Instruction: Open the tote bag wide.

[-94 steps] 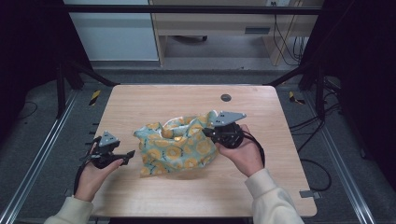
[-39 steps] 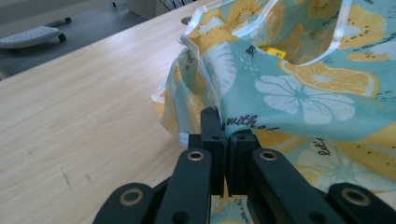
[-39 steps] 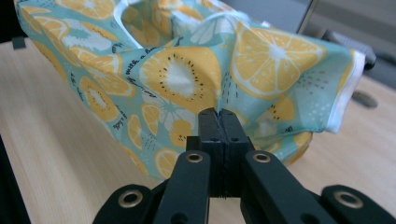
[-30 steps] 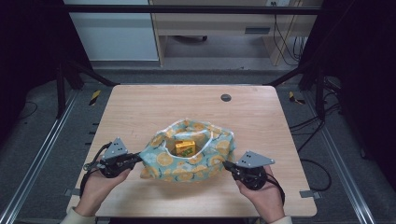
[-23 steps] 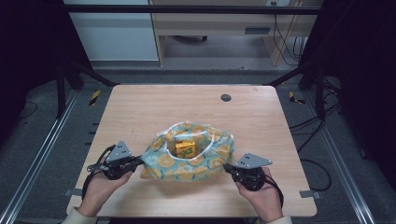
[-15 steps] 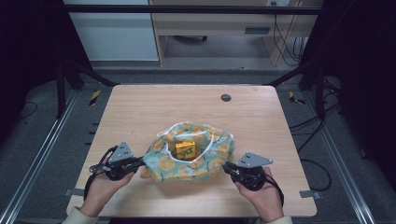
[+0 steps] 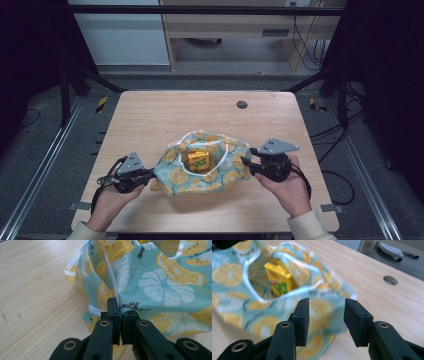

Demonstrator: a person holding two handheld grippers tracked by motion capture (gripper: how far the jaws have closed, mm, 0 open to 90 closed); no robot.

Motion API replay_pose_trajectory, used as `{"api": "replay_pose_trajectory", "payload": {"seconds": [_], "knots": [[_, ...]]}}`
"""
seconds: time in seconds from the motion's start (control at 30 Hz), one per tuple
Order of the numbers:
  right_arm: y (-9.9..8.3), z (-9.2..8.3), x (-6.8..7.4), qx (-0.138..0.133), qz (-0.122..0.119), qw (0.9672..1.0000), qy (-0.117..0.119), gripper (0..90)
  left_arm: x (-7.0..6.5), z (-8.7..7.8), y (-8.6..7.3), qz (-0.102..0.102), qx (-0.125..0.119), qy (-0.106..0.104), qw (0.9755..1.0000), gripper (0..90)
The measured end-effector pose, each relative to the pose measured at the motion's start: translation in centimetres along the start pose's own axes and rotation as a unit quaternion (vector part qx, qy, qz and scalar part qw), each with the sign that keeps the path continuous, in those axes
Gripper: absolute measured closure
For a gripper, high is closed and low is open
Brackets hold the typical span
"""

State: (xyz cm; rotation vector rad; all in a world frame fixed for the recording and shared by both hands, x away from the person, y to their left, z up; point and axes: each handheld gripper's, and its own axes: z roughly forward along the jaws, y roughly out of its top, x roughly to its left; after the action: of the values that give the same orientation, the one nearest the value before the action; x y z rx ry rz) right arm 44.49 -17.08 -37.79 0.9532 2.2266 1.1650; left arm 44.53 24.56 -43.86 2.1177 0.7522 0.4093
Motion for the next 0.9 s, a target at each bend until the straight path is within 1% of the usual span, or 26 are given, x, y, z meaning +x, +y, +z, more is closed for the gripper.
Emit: {"api": "replay_pose_trajectory", "payload": {"seconds": [0.07,0.13,0.27,0.3,0.4,0.43,0.53,0.6,0.7,0.73,0.77,0.83,0.87,0.9], "knots": [[1.4,0.8,-0.5,0.005,-0.007,1.0000,0.000,55.8,0.0,0.0,0.0,0.001,0.001,0.001,1.0000,88.0],[2.8,2.0,-1.0,0.011,-0.012,0.9999,0.004,55.8,-0.1,0.1,0.0,0.003,0.001,0.000,1.0000,88.0],[4.9,4.6,-1.6,0.025,-0.018,0.9994,0.012,55.6,0.0,0.0,0.1,0.002,-0.001,-0.001,1.0000,88.1],[5.4,5.5,-1.7,0.036,-0.018,0.9990,0.017,54.9,0.0,0.0,0.1,0.002,-0.001,0.000,1.0000,88.1],[5.8,7.4,-1.8,0.059,-0.025,0.9977,0.022,53.9,0.0,0.0,0.1,0.004,-0.001,0.000,1.0000,88.1],[5.8,8.1,-1.9,0.068,-0.026,0.9970,0.025,53.5,0.0,0.0,0.1,0.005,0.000,0.000,1.0000,88.1],[5.7,9.6,-1.9,0.091,-0.025,0.9952,0.025,53.0,0.0,0.1,0.1,0.007,0.002,0.000,1.0000,88.1],[5.5,10.4,-2.0,0.106,-0.023,0.9939,0.021,52.6,-0.1,0.2,0.1,0.008,0.003,-0.001,1.0000,88.1],[5.3,11.1,-2.1,0.119,-0.017,0.9922,0.031,53.7,-0.2,0.2,0.1,0.011,0.003,0.000,0.9999,88.1],[5.3,11.3,-2.1,0.125,-0.016,0.9915,0.033,56.1,-0.2,0.2,0.2,0.011,0.003,-0.001,0.9999,88.1],[5.2,11.5,-2.1,0.130,-0.013,0.9908,0.037,60.3,-0.2,0.2,0.1,0.010,0.003,0.000,0.9999,88.1],[5.2,11.6,-2.1,0.137,-0.015,0.9895,0.043,75.8,-0.2,0.2,0.1,0.010,0.003,0.000,0.9999,88.1],[5.2,11.5,-2.1,0.135,-0.017,0.9895,0.050,82.5,-0.2,0.2,0.1,0.010,0.003,0.000,0.9999,88.1],[5.2,11.4,-2.0,0.133,-0.016,0.9896,0.052,86.3,-0.2,0.2,0.1,0.010,0.003,0.000,0.9999,88.1]]}}
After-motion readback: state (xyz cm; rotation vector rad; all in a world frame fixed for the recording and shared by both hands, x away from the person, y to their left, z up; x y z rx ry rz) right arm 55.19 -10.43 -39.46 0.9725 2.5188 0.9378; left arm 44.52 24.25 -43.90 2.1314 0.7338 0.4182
